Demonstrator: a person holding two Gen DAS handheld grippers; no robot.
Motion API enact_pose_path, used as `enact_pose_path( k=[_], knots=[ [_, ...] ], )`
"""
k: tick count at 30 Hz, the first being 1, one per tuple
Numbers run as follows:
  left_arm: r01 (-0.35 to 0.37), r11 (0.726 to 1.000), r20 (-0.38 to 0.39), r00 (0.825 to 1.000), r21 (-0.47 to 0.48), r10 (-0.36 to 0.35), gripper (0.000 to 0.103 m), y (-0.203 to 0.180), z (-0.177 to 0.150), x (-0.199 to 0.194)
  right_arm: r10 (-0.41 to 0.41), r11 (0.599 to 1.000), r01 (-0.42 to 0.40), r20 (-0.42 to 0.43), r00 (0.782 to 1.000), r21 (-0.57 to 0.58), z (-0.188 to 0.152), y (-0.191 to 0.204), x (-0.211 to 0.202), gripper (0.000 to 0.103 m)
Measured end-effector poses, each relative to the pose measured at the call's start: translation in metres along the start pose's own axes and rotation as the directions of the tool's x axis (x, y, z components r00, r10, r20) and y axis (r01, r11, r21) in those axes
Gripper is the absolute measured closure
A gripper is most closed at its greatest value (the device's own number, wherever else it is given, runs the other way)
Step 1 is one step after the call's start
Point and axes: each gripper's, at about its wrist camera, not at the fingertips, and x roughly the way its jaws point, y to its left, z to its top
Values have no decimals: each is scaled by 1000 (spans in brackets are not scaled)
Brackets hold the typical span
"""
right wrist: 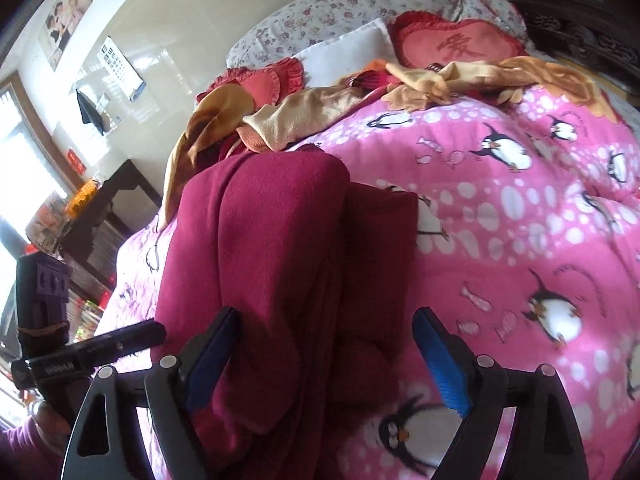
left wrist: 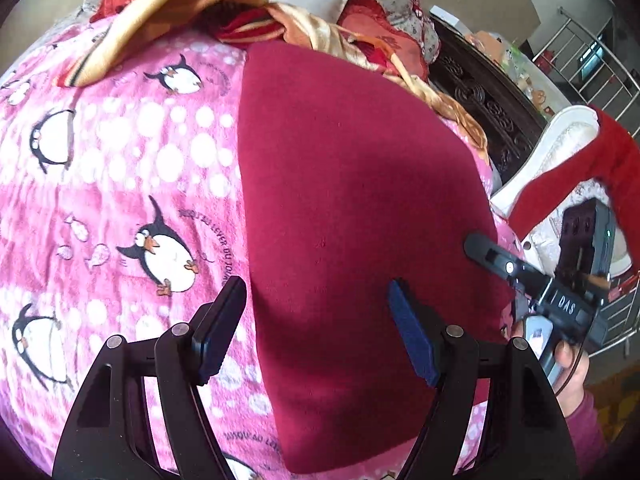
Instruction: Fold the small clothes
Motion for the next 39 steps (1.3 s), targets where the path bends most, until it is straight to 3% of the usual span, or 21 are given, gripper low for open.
enact_pose_path(
  k=[6, 7, 8, 10, 12, 14, 20, 25, 28, 30, 31, 33, 36, 39],
  knots=[
    [38, 998, -14, 999, -45, -38, 24, 3, 3, 17, 79, 995, -76, -35, 996, 65, 10, -7, 28, 14],
    [38, 998, -21, 999, -50, -40, 24, 2, 3, 17, 78, 994, -75, -33, 996, 75, 10, -7, 29, 17],
    [31, 999, -24, 999, -42, -32, 24, -1, 3, 16, 78, 993, -75, -27, 997, 87, 10, -6, 29, 29],
    [25, 999, -26, 999, -26, -26, 33, -4, 3, 11, 70, 994, -69, -6, 998, 89, 9, -2, 25, 42],
    [26, 999, -25, 999, -19, -27, 49, -6, 4, 3, 52, 996, -52, 4, 999, 67, 8, 7, 18, 56],
    [44, 999, -30, 999, -20, -44, 58, -5, 3, -11, 75, 993, -76, 10, 997, 92, 8, 9, 9, 60],
    [-10, 1000, -50, 999, 13, 10, 58, -8, -16, -76, 230, 963, -228, 4, 973, 147, 6, 40, -24, 62],
    [-97, 994, -80, 992, 45, 101, 58, 1, -47, -114, 295, 941, -281, -50, 954, 186, -16, 73, -32, 62],
    [-166, 985, -120, 978, 34, 169, 58, 15, -67, -103, 239, 967, -225, -129, 962, 118, -38, 93, -17, 56],
    [-210, 978, -142, 967, 15, 210, 55, 24, -78, -88, 117, 993, -114, -183, 976, 29, -52, 101, -4, 53],
    [-226, 974, -113, 967, 15, 227, 52, 27, -83, -88, 41, 999, -47, -193, 980, -27, -58, 105, -1, 53],
    [-236, 972, -76, 969, 3, 235, 47, 26, -85, -91, -56, 991, 37, -145, 988, -130, -62, 112, -10, 51],
    [-256, 967, -62, 965, -6, 255, 40, 25, -86, -94, -86, 980, 71, -72, 994, -188, -59, 125, -37, 51],
    [-284, 959, -47, 958, -1, 283, 40, 23, -87, -94, 13, 972, -25, -53, 999, -234, -57, 150, -55, 52]
  ],
)
